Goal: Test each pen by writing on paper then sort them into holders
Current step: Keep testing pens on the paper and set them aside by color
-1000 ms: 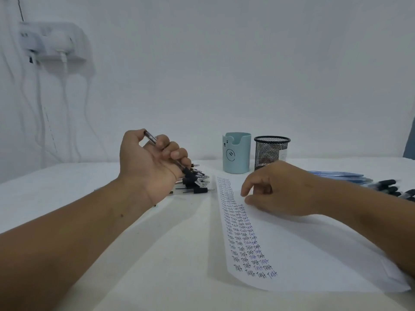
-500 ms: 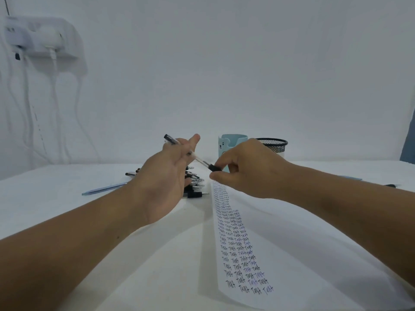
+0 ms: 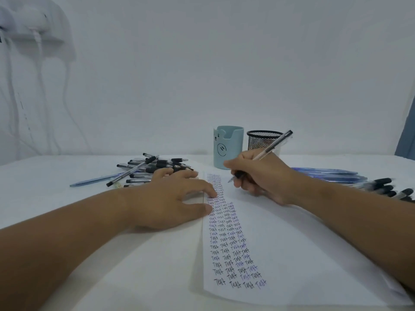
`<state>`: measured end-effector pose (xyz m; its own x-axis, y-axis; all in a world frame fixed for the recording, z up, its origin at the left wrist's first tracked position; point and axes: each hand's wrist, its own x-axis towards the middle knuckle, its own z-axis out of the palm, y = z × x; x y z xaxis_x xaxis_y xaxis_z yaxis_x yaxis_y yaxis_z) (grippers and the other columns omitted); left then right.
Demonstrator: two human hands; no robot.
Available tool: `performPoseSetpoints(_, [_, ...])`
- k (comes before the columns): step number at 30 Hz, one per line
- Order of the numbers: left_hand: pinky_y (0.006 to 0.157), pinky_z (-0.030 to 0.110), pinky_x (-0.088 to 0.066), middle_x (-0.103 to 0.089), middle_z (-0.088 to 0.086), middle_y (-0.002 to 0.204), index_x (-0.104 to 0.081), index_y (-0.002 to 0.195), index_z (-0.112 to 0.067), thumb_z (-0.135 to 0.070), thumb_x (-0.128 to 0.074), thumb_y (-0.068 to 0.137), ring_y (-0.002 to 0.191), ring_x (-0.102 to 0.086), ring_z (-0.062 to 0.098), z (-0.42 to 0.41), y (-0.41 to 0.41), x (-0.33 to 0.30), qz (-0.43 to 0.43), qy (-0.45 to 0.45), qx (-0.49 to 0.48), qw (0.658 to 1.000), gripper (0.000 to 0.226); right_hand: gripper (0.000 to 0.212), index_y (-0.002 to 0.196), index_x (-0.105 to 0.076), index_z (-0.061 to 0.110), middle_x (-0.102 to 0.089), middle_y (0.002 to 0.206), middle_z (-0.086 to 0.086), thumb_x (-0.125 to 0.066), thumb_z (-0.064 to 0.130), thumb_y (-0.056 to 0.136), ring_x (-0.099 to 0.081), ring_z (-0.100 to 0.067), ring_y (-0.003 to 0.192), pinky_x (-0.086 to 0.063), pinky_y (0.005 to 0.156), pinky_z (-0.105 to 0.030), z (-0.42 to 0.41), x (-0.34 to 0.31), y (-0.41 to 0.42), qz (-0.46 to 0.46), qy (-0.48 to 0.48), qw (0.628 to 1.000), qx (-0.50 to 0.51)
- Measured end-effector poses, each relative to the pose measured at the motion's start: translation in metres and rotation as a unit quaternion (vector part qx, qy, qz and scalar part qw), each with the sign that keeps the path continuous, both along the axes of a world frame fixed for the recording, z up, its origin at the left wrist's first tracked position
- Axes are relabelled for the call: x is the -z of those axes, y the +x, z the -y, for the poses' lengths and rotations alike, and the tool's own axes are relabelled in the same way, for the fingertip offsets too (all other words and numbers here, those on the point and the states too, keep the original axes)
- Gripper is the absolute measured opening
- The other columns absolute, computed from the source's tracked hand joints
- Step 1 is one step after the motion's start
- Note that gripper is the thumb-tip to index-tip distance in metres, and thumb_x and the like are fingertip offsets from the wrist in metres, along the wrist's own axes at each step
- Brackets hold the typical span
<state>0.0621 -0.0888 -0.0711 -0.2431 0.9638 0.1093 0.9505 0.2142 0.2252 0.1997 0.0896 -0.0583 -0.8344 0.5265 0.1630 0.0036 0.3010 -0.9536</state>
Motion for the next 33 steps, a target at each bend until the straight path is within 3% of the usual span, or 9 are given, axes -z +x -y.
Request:
performPoseSetpoints(4, [0.123, 0.037, 0.010, -0.036, -0.026, 0.154, -0.049, 0.128, -0.055, -0.066, -0.045, 0.095, 0.147, -0.004, -0.012, 0.001, 0.002, 0.000, -0.012, -0.001, 0.008, 1.000, 0.034, 0.046, 0.052, -0.043, 0.015, -0.051, 0.047, -0.008, -0.077, 0.004, 0.082, -0.040, -0.016, 0.039, -0.034, 0.041, -0.020, 0.008, 0.009, -0.004, -0.001, 0.070, 0.997, -0.021])
performPoseSetpoints(7, [0.124, 0.039, 0.008, -0.037, -0.026, 0.154, -0.050, 0.128, -0.053, -0.063, -0.045, 0.097, 0.147, -0.004, -0.013, 0.002, 0.002, 0.000, -0.007, -0.006, 0.018, 1.000, 0.033, 0.045, 0.049, -0.043, 0.015, -0.052, 0.044, -0.005, -0.071, -0.002, 0.080, -0.048, -0.014, 0.042, -0.039, 0.045, -0.019, 0.010, 0.011, -0.005, 0.017, 0.139, 0.990, -0.006])
performPoseSetpoints(10, [0.124, 0.041, 0.007, -0.040, -0.027, 0.152, -0.050, 0.126, -0.055, -0.072, -0.037, 0.084, 0.147, -0.007, -0.013, 0.002, 0.001, 0.000, -0.016, 0.000, 0.023, 1.000, 0.047, 0.043, 0.048, -0.044, 0.016, -0.055, 0.045, -0.005, -0.069, -0.002, 0.079, -0.051, -0.014, 0.045, -0.039, 0.046, -0.016, 0.011, 0.012, -0.005, 0.026, 0.171, 0.985, -0.003])
performPoseSetpoints(18, [0.124, 0.040, 0.006, -0.043, -0.024, 0.151, -0.052, 0.129, -0.050, -0.070, -0.033, 0.081, 0.147, -0.010, -0.012, 0.002, 0.004, -0.001, -0.029, 0.003, 0.027, 0.999, 0.055, 0.042, 0.046, -0.046, 0.019, -0.058, 0.046, -0.002, -0.068, 0.001, 0.078, -0.052, -0.018, 0.055, -0.041, 0.052, -0.021, 0.011, 0.012, -0.005, 0.039, 0.206, 0.978, -0.004])
performPoseSetpoints(25, [0.124, 0.041, 0.005, -0.042, -0.024, 0.152, -0.051, 0.132, -0.049, -0.060, -0.044, 0.098, 0.148, -0.010, -0.010, 0.002, 0.005, -0.001, -0.025, 0.002, 0.021, 0.999, 0.037, 0.044, 0.046, -0.045, 0.019, -0.058, 0.047, -0.003, -0.068, 0.001, 0.079, -0.054, -0.018, 0.055, -0.040, 0.051, -0.020, 0.010, 0.014, -0.006, 0.027, 0.200, 0.979, -0.009])
performPoseSetpoints(33, [0.124, 0.037, 0.005, -0.041, -0.022, 0.153, -0.052, 0.132, -0.049, -0.055, -0.046, 0.099, 0.148, -0.010, -0.011, 0.003, 0.007, -0.002, -0.016, 0.002, 0.018, 1.000, 0.035, 0.036, 0.051, -0.046, 0.015, -0.057, 0.047, -0.002, -0.068, 0.003, 0.078, -0.055, -0.016, 0.053, -0.043, 0.056, -0.024, 0.006, 0.015, -0.007, 0.018, 0.222, 0.975, -0.003])
